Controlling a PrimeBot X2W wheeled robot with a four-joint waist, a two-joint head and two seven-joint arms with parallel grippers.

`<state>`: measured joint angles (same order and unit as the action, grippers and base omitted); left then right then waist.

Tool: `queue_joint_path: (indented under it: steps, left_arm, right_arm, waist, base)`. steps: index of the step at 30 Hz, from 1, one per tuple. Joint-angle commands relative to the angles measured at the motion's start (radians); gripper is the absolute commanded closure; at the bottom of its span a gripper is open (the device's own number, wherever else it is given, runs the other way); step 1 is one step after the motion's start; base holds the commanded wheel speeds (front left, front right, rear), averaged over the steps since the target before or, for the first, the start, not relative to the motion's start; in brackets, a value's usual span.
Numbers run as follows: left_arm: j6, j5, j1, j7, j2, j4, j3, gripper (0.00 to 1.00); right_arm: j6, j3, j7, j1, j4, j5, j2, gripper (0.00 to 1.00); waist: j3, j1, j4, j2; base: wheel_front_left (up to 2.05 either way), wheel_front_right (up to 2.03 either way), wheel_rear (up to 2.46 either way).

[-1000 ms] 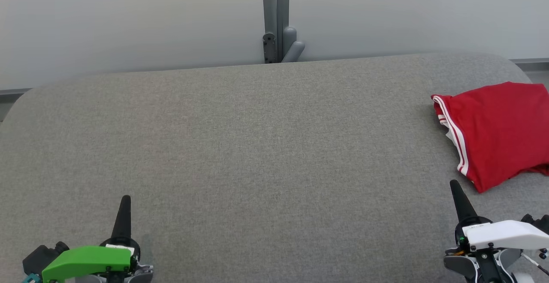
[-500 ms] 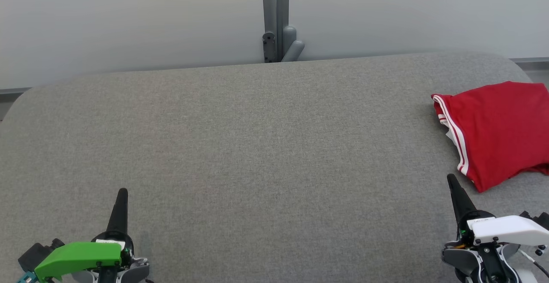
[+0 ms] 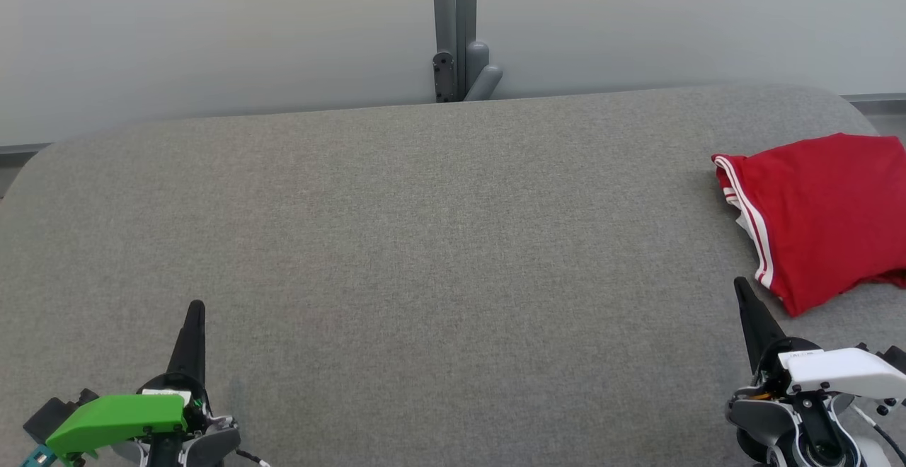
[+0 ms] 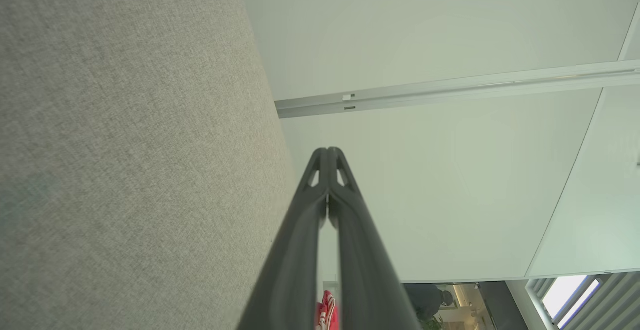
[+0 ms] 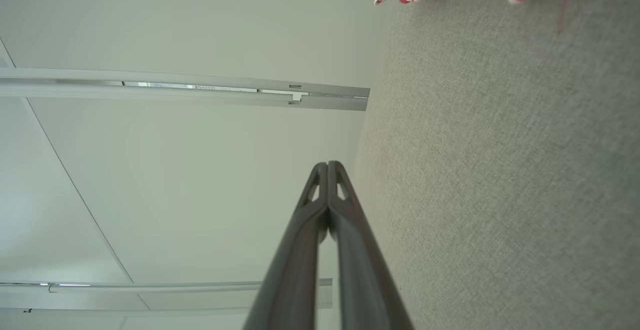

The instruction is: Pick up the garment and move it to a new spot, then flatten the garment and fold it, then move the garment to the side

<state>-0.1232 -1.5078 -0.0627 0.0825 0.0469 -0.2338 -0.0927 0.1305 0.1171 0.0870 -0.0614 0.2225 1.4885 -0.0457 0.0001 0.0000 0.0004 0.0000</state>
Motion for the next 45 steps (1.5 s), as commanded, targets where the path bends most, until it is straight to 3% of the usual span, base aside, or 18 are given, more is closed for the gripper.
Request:
queue_joint_path:
  steps: [1, 16, 45]
  left_arm:
    - [-0.006, -0.029, -0.019, 0.007, 0.005, 0.006, -0.005, 1.0]
    - [-0.011, -0.111, -0.028, 0.031, 0.006, 0.018, -0.02, 1.0]
    - [-0.011, -0.109, -0.026, 0.032, 0.006, 0.018, -0.02, 1.0]
  right_arm:
    - [0.0, -0.001, 0.008, -0.012, -0.006, 0.029, -0.006, 1.0]
    - [0.0, -0.003, 0.033, -0.027, -0.007, 0.131, -0.007, 1.0]
    - [0.0, -0.004, 0.033, -0.025, -0.007, 0.13, -0.007, 1.0]
  waist:
    - [0.0, 0.0, 0.0, 0.0]
    - [0.003, 0.0, 0.0, 0.0]
    - [0.003, 0.0, 0.0, 0.0]
  base:
    - [0.0, 0.0, 0.0]
    - [0.0, 0.0, 0.0]
    - [0.0, 0.0, 0.0]
